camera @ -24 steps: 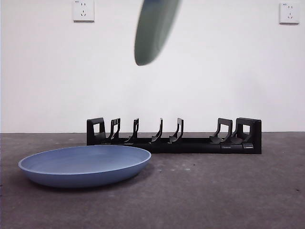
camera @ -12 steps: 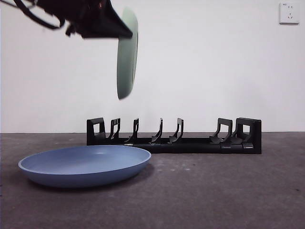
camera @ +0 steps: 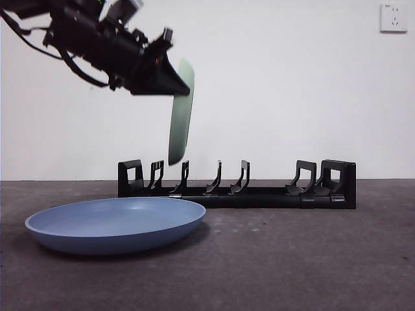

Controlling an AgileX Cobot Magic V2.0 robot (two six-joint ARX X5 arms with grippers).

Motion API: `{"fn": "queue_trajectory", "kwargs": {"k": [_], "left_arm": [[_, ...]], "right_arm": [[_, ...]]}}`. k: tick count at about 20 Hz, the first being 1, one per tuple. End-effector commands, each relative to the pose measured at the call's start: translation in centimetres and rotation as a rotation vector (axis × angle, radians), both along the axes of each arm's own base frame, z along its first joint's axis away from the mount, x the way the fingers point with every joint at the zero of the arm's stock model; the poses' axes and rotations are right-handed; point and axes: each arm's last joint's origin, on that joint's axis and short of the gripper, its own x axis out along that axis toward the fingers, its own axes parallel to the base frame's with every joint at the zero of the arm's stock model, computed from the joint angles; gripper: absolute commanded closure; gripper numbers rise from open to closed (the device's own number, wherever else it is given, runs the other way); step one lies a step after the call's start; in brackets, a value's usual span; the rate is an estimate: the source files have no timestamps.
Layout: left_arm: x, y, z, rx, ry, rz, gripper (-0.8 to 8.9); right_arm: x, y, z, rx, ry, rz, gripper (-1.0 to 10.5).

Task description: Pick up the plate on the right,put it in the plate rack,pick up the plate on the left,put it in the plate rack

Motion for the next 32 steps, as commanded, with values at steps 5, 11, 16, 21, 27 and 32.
{"fn": "queue_trajectory", "kwargs": {"k": [5, 11, 16, 21, 27, 32], "left_arm": [[1.0, 0.0, -1.9, 0.040, 0.018, -0.004, 8.22], [1.3, 0.0, -3.0, 0.091, 0.038, 0.014, 8.22], [1.1, 0.1, -3.5, 0.142, 0.060, 0.018, 8.22], [1.0, 0.2, -3.7, 0.154, 0.082, 0.026, 7.56], [1.0, 0.1, -3.6, 0.143, 0.125, 0.012, 5.93], [0.3, 0.3, -1.4, 0.119, 0.130, -0.032, 5.92]], "right_arm": [[0.6, 0.2, -0.3, 0.009, -0.052, 0.012, 5.7], [0.7, 0.2, -0.3, 0.008, -0.057, 0.011, 5.7], [0.9, 0.2, -0.2, 0.012, -0.081, 0.010, 5.7], [0.9, 0.2, -0.2, 0.012, -0.082, 0.010, 5.7], [0.9, 0.2, -0.2, 0.010, -0.081, 0.013, 5.7], [0.9, 0.2, -0.2, 0.008, -0.084, 0.017, 5.7]]}}
